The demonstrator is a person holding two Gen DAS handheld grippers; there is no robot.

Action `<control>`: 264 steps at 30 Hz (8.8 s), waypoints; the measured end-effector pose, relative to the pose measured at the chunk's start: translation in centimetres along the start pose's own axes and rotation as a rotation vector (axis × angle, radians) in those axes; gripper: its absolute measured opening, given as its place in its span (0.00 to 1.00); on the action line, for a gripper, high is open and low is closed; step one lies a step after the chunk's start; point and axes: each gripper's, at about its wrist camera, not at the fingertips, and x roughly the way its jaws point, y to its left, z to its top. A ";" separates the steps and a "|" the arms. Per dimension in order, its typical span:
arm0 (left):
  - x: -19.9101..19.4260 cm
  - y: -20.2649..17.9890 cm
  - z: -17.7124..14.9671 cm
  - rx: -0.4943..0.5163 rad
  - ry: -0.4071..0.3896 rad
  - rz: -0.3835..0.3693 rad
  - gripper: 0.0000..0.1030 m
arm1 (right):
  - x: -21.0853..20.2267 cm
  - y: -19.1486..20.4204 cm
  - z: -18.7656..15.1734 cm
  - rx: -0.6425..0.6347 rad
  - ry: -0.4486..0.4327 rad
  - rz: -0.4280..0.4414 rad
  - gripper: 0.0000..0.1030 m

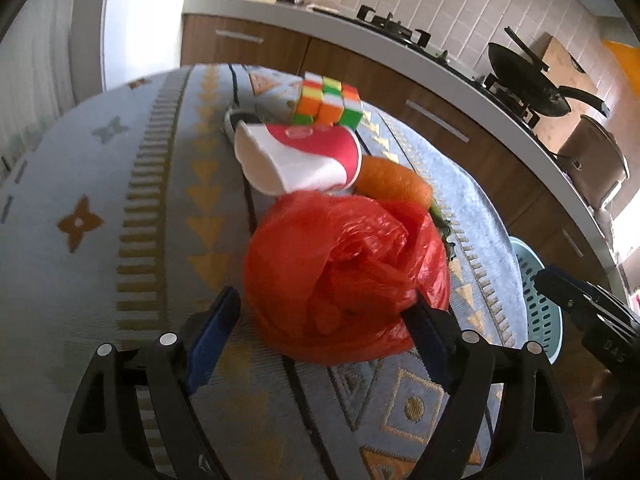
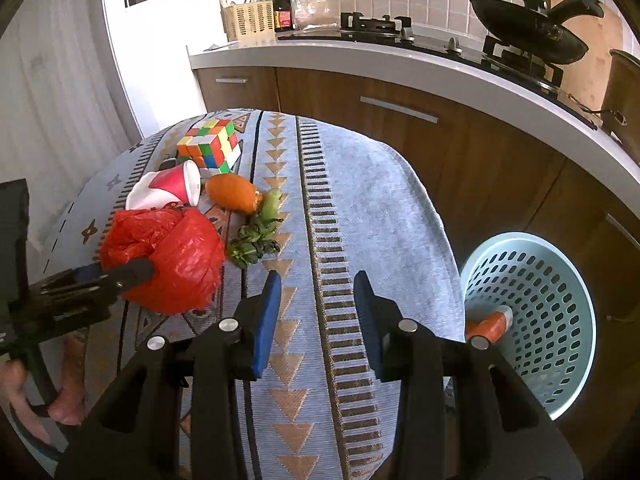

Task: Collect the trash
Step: 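Grasp the red plastic bag with the left tool while the right tool grasps the green vegetable, then carry bag and vegetable over the blue basket and open both tools, then swing both tools back over the table, then grasp the red-and-white paper cup with the left tool while the right tool grasps the carrot, then carry cup and carrot over the blue basket and open both tools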

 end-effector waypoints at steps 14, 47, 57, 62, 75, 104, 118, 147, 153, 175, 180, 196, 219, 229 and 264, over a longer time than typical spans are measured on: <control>-0.8 -1.0 -0.6 0.052 -0.055 0.011 0.26 | 3.5 1.7 2.3 -0.014 0.011 0.069 0.33; -10.9 2.6 2.5 -0.043 -0.311 0.124 0.25 | 7.0 1.2 2.6 0.050 0.061 0.022 0.17; -9.1 -4.8 4.2 0.092 -0.295 0.035 0.25 | -0.8 -5.4 3.2 0.135 -0.085 -0.062 0.17; -7.2 -10.5 4.7 0.171 -0.269 -0.052 0.25 | -4.0 -9.7 2.7 0.182 -0.132 -0.136 0.17; 1.3 -23.5 3.4 0.323 -0.100 -0.210 0.26 | -6.0 -20.3 -1.1 0.348 -0.115 -0.274 0.17; 9.4 -29.9 -1.1 0.458 0.071 -0.217 0.68 | -4.0 -27.7 -6.1 0.523 0.010 -0.315 0.49; 3.9 -21.2 1.1 0.313 -0.045 -0.160 0.68 | -3.6 -20.4 -2.1 0.388 -0.039 -0.227 0.49; 2.2 -0.8 6.5 -0.014 -0.071 0.156 0.89 | 4.0 1.0 4.9 -0.045 -0.059 0.035 0.49; 4.1 -0.1 7.2 -0.039 -0.051 0.184 0.88 | 5.2 2.8 5.9 -0.121 -0.067 0.065 0.49; -0.8 2.7 5.1 -0.042 -0.129 0.193 0.74 | 12.7 8.2 7.5 -0.242 0.032 0.172 0.66; -1.3 3.1 4.7 -0.042 -0.132 0.190 0.74 | 12.9 7.9 7.4 -0.230 0.033 0.169 0.65; -1.9 -0.2 4.4 0.021 -0.144 0.132 0.74 | 6.7 5.7 5.4 -0.210 -0.078 0.187 0.13; 0.2 -19.7 3.8 0.356 -0.126 -0.121 0.74 | -6.7 -7.9 2.2 -0.034 -0.292 -0.130 0.13; 4.4 -26.6 1.9 0.424 -0.035 -0.207 0.74 | -7.0 -17.2 -1.2 0.165 -0.202 -0.267 0.13; 6.9 -28.4 -0.7 0.423 0.006 -0.210 0.83 | -5.5 -24.1 -4.9 0.394 -0.075 -0.245 0.60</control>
